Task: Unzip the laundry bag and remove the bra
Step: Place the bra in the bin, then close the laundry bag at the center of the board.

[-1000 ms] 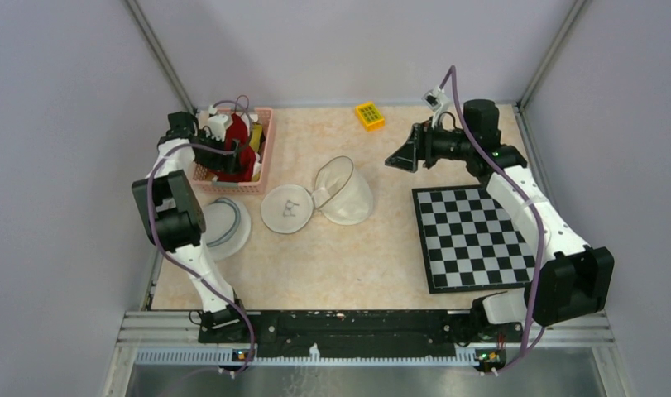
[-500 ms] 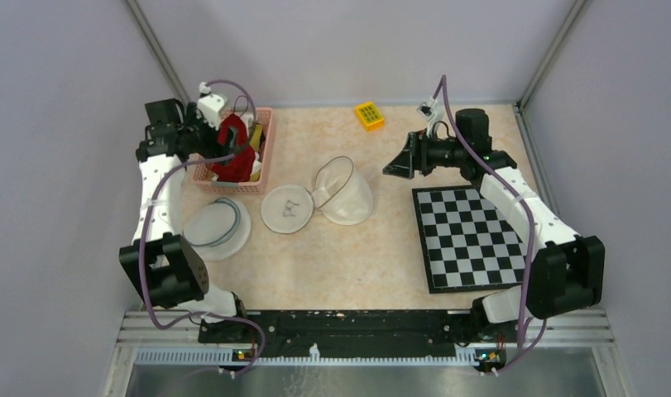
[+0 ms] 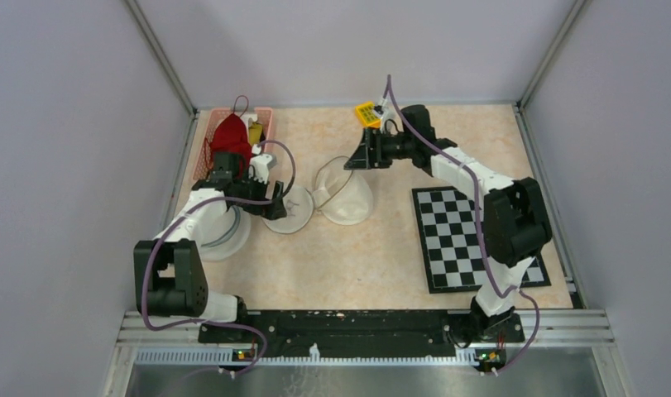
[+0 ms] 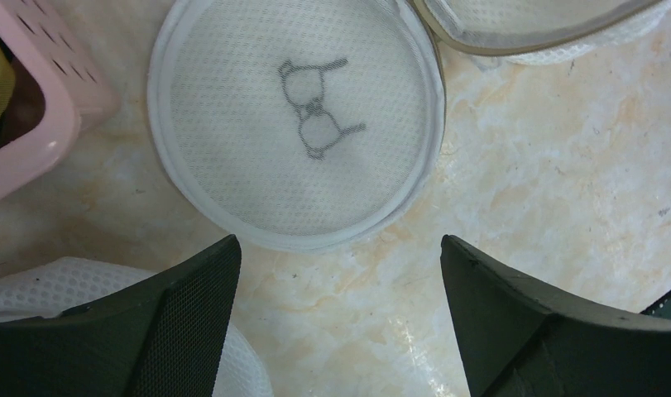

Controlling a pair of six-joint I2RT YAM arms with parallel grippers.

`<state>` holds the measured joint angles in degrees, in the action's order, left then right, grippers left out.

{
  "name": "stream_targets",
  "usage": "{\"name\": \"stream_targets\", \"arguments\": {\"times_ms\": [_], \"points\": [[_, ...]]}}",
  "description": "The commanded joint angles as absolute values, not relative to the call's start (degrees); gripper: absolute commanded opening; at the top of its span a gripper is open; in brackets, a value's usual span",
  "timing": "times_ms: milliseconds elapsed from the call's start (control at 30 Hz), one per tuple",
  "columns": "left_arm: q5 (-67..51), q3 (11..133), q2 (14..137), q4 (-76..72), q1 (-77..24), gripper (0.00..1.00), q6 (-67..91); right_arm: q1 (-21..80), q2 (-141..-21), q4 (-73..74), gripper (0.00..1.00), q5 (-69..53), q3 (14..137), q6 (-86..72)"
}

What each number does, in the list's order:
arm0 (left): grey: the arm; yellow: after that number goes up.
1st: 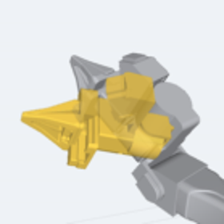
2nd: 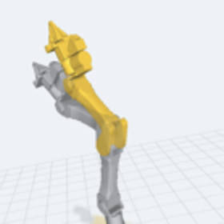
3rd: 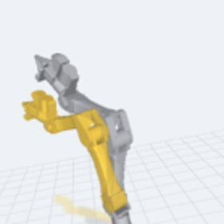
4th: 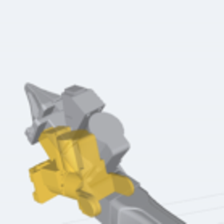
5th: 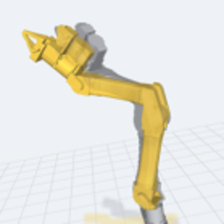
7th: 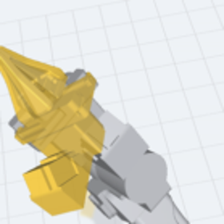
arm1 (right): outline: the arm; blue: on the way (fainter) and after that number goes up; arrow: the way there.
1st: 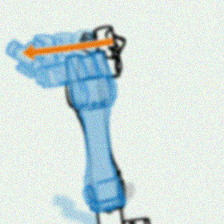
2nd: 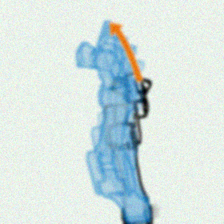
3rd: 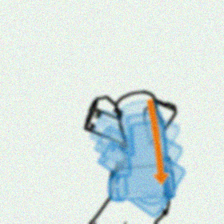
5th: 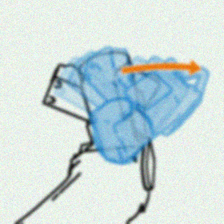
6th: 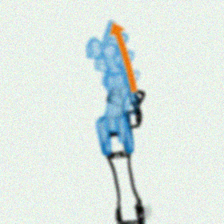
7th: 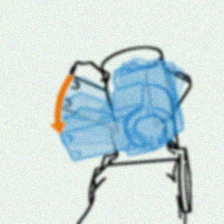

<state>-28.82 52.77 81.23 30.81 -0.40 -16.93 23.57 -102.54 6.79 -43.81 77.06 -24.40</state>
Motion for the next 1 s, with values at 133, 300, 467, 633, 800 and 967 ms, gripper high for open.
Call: {"name": "stream_targets", "arguments": {"times_ms": [133,300,467,633,800,967], "points": [[-24.9,51.6,77.9,24.1,-1.3,0.97,-8.5,29.6,-111.3,7.2,0.68,-37.7,83.9,-24.7],[-24.0,47.7,74.0,19.6,-1.3,0.98,-1.4,29.7,-112.1,9.9,0.63,-34.0,79.9,-22.6],[-24.4,45.9,73.4,17.4,-1.7,0.94,2.2,29.6,-111.6,11.3,0.58,-31.2,74.4,-19.3],[-22.8,43.6,73.4,15.2,-3.4,0.86,3.0,27.6,-111.9,11.9,0.51,-29.1,70.6,-17.3],[-20.9,41.8,73.4,12.3,-4.1,0.62,2.8,23.7,-111.1,12.6,0.47,-29.5,67.4,-16.0],[-16.9,41.4,76.2,9.6,-5.9,0.54,2.5,21.9,-108.7,12.7,0.46,-31.1,64.4,-14.8]]}}
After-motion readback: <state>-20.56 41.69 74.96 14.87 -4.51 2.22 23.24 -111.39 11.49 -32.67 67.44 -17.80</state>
